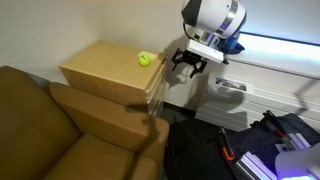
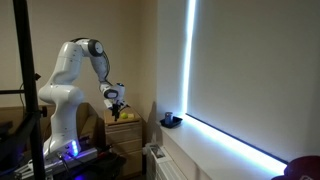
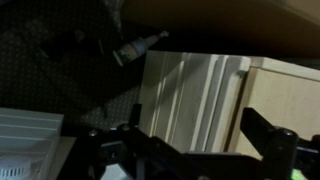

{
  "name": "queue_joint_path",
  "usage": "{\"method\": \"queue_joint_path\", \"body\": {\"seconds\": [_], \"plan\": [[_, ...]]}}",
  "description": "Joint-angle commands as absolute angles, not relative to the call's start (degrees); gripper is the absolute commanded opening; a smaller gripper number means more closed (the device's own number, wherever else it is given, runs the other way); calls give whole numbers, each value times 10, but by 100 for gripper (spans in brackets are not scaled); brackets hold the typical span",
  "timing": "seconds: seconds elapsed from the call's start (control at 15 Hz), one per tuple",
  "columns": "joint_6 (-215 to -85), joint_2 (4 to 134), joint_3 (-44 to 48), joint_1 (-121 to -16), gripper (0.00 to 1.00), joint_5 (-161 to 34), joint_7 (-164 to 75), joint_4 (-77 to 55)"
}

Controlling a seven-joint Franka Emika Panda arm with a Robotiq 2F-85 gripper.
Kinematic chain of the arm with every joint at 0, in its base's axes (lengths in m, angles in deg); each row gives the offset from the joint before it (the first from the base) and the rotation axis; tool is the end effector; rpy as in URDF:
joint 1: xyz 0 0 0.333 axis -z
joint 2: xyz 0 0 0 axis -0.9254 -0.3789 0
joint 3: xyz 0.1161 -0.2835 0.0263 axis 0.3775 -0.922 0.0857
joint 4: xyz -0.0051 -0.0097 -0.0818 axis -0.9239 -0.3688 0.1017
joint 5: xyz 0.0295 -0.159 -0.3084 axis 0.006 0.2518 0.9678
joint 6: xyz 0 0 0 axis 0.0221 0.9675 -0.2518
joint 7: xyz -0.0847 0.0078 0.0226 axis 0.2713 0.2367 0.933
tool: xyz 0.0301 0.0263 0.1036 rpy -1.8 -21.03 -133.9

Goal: Open the topmost drawer

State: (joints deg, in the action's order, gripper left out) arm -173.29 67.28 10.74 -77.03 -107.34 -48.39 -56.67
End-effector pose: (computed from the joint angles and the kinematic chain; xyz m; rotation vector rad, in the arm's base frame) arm 0.4600 0.0906 0.2127 -2.7736 0.6117 0.0219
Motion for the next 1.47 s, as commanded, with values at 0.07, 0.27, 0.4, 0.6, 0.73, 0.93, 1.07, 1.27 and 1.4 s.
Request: {"method": "queue_joint_path", "body": {"seconds": [0.07, 0.27, 0.4, 0.6, 0.73, 0.93, 1.07, 1.27, 1.4], "plan": [[-1889, 611, 133, -767, 100, -1062, -502, -561], [-1940, 566, 201, -730, 100, -1125, -506, -520], [-1917, 544, 207, -732, 100, -1135, -487, -498], [-1925, 554, 197, -747, 100, -1123, -482, -511], [-1925, 546, 197, -745, 100, -1123, -482, -505], [-1938, 488, 241, -701, 100, -1142, -512, -454], [-1950, 454, 297, -654, 100, -1171, -525, -417], [-1977, 401, 296, -658, 100, -1159, -509, -379], [-1981, 375, 273, -673, 100, -1148, -501, -364]]}}
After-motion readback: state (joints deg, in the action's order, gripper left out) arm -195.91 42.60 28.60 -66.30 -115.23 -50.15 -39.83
